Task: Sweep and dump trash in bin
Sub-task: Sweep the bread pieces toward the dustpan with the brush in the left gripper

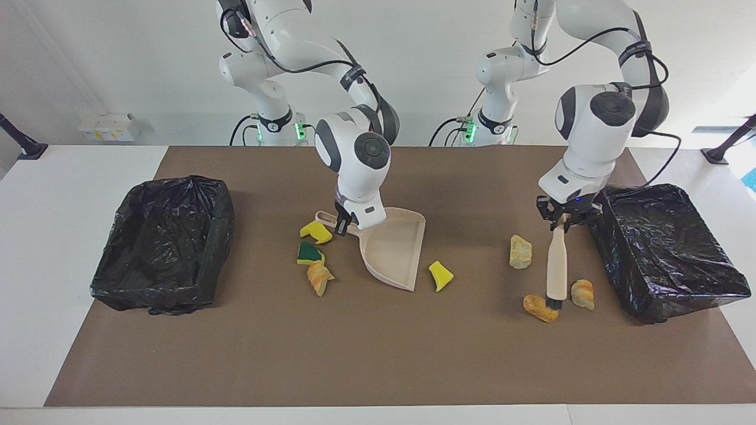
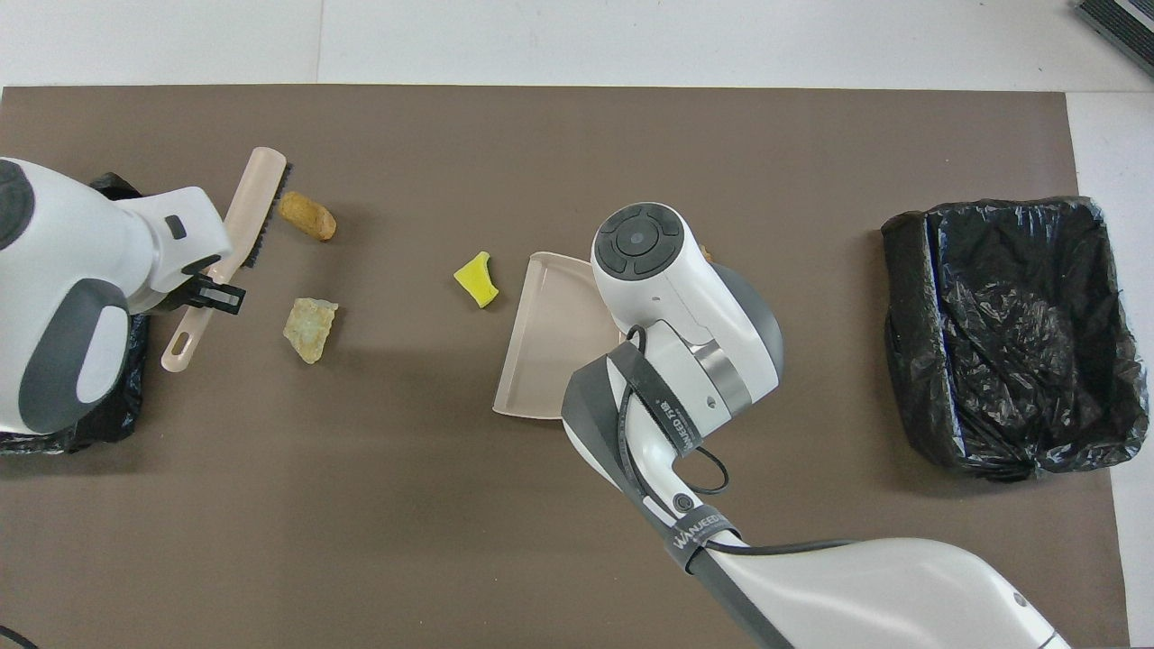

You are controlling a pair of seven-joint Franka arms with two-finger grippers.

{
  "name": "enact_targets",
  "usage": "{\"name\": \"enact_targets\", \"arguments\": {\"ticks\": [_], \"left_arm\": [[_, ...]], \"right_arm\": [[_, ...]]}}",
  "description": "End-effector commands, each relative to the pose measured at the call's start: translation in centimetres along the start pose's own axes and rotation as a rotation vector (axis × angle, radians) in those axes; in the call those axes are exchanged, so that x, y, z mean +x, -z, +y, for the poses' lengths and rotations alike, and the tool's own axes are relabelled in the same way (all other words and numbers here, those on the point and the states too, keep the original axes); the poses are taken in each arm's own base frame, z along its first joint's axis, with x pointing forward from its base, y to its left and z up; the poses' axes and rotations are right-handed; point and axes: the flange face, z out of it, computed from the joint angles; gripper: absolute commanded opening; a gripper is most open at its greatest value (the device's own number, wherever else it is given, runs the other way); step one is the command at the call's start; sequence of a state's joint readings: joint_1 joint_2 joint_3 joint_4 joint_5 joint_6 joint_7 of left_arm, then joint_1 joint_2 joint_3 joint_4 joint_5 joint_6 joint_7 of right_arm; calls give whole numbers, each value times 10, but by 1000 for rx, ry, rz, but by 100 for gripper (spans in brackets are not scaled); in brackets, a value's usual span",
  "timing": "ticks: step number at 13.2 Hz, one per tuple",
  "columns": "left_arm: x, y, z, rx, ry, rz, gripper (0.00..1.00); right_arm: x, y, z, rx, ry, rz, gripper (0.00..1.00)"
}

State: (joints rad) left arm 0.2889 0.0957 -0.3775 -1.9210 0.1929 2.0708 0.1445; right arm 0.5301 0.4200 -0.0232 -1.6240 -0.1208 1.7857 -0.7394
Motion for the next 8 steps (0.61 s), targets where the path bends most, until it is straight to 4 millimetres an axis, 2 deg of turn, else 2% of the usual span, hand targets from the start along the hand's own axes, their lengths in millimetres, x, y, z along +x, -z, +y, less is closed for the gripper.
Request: {"name": "enact_targets", "arguments": {"ticks": [1, 4, 5, 6, 7, 8], "left_arm": [[0, -37, -50, -28, 70, 30, 0], [3, -80, -80, -9, 6, 50, 0], [5, -90, -82, 6, -16, 54, 0], [7, -102, -81, 10, -32, 45, 0], [7, -104, -78, 6, -40, 35, 0], [6, -107, -66, 0, -59, 15, 0]], "right_arm": [[-2, -1, 0, -15, 14, 1, 0], [-2, -1, 0, -15, 14, 1, 0], [-2, -1, 0, -15, 14, 1, 0], [-2, -1, 0, -15, 14, 1, 0], [-2, -1, 0, -15, 14, -1, 0], [-2, -1, 0, -15, 14, -1, 0]]}}
